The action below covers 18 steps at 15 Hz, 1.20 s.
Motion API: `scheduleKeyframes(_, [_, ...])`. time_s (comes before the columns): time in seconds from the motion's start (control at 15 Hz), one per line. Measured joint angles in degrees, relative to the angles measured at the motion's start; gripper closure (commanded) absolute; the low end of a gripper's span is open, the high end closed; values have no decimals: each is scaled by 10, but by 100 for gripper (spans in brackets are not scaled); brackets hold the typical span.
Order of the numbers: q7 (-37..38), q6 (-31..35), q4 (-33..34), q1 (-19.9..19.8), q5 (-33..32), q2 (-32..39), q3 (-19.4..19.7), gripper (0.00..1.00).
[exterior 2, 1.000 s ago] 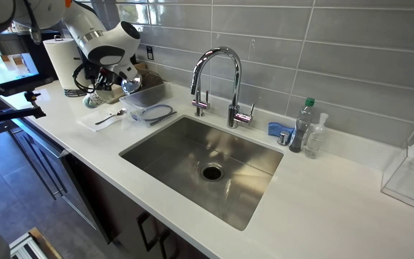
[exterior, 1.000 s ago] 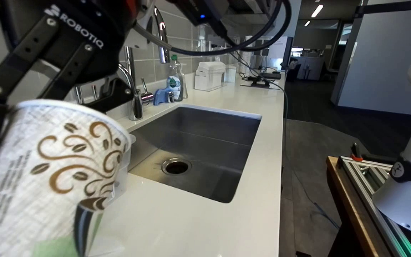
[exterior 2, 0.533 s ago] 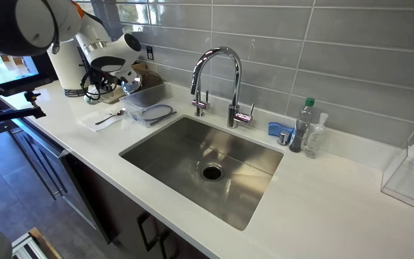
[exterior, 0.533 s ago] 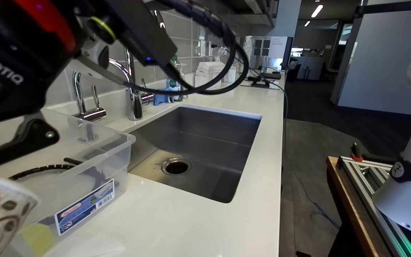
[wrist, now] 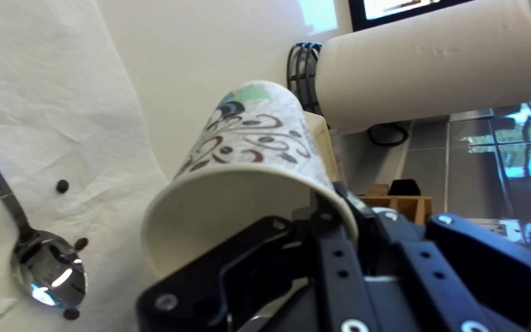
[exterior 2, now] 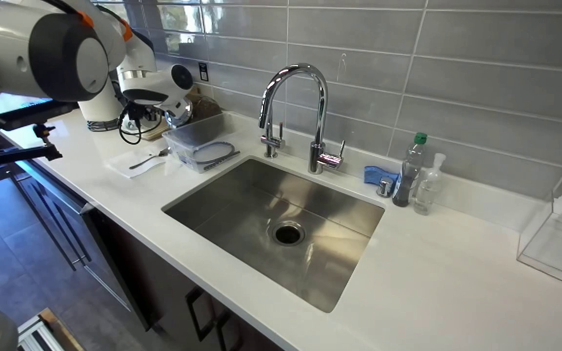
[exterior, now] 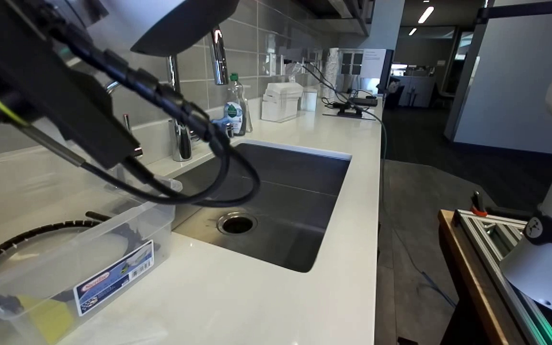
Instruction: Pour the contents of the cup onto the paper towel
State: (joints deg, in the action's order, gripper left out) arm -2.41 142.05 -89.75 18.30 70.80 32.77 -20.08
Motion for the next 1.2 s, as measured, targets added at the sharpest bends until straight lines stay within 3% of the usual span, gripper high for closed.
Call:
scheduleKeyframes(0.53, [-238, 8, 11, -8, 269, 19, -7, 98])
scheduleKeyframes(0.8, [-336, -26, 3, -9, 383, 19, 7, 98])
scheduleKeyframes(1.2, [-407, -129, -29, -7, 468, 17, 34, 98])
